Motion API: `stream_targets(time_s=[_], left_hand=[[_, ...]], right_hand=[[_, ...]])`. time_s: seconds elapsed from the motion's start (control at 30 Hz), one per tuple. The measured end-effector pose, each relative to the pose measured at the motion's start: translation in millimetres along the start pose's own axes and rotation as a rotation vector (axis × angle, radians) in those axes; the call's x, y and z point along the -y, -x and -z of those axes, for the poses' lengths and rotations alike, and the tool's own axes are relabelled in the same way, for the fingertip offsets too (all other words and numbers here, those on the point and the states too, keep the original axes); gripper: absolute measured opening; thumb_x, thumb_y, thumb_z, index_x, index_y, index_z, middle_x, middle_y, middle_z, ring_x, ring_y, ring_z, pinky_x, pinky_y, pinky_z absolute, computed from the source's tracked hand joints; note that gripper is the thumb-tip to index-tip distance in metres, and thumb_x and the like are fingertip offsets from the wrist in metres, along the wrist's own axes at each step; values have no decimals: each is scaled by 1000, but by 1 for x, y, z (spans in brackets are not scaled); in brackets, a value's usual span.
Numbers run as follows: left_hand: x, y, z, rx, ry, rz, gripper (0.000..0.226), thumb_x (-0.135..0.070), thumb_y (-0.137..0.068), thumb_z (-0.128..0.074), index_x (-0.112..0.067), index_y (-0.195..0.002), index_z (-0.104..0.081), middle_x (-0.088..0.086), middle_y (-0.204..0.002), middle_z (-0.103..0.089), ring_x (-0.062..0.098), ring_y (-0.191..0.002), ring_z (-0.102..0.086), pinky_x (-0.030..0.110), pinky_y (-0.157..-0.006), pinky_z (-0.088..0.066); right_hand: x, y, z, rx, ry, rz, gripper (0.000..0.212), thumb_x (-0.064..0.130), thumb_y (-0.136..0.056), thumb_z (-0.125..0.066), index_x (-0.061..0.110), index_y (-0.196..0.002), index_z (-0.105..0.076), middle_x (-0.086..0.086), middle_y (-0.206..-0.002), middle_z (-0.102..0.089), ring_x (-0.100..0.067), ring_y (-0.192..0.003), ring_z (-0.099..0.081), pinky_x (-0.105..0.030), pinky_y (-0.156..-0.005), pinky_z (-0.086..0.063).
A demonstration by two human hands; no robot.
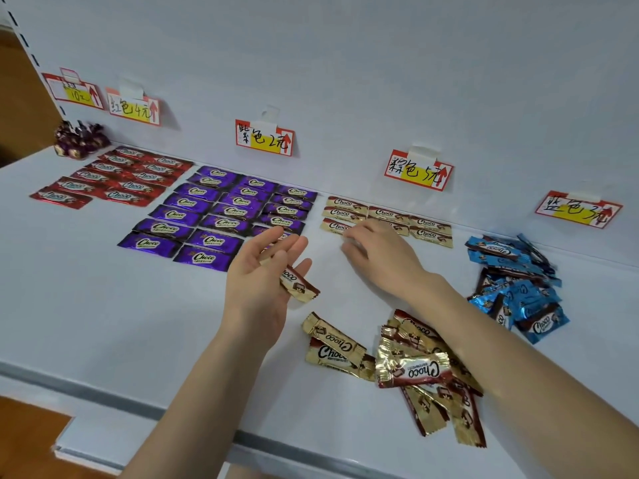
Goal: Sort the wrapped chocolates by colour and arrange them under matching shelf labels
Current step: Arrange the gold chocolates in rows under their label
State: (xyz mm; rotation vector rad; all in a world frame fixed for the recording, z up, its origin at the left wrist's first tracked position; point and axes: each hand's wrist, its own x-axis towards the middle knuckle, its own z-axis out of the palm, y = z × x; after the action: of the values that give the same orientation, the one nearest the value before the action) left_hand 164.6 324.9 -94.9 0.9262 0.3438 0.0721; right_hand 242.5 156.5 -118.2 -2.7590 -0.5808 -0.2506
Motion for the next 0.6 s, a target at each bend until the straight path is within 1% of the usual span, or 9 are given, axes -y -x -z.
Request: stream_targets(time_s=[0.13, 0.33, 0.6], left_hand=[[0, -1, 1, -11, 7, 5, 34, 9, -95, -37, -17, -97, -58, 8, -101, -65, 13, -88, -69, 25, -68, -59], [0, -2, 0, -7, 8, 19, 34, 9, -94, -37, -17, -97, -58, 9, -102, -65, 14, -90, -68, 25, -67, -58], [-1, -2, 0, -6, 0, 20, 33, 9, -94, -38, -17, -97, -58, 8, -101, -65, 14, -89, -68, 26, -68, -57]], right_hand=[[-2, -4, -2, 7, 12, -3, 27, 27, -97, -41, 13, -111, -60, -2, -117, -55, -19, -109, -44, -29, -85, -37], [-3, -3, -5, -12, 1, 2, 29, 26, -97, -39, 13, -114, -59, -1, -120, -55, -20, -111, -44, -30, -91, -35], [-4, -4, -7, -28, 14, 12, 30, 26, -97, -38, 13, -116, -58, -2, -121, -55, -21, -112, -43, -33, -92, -36]])
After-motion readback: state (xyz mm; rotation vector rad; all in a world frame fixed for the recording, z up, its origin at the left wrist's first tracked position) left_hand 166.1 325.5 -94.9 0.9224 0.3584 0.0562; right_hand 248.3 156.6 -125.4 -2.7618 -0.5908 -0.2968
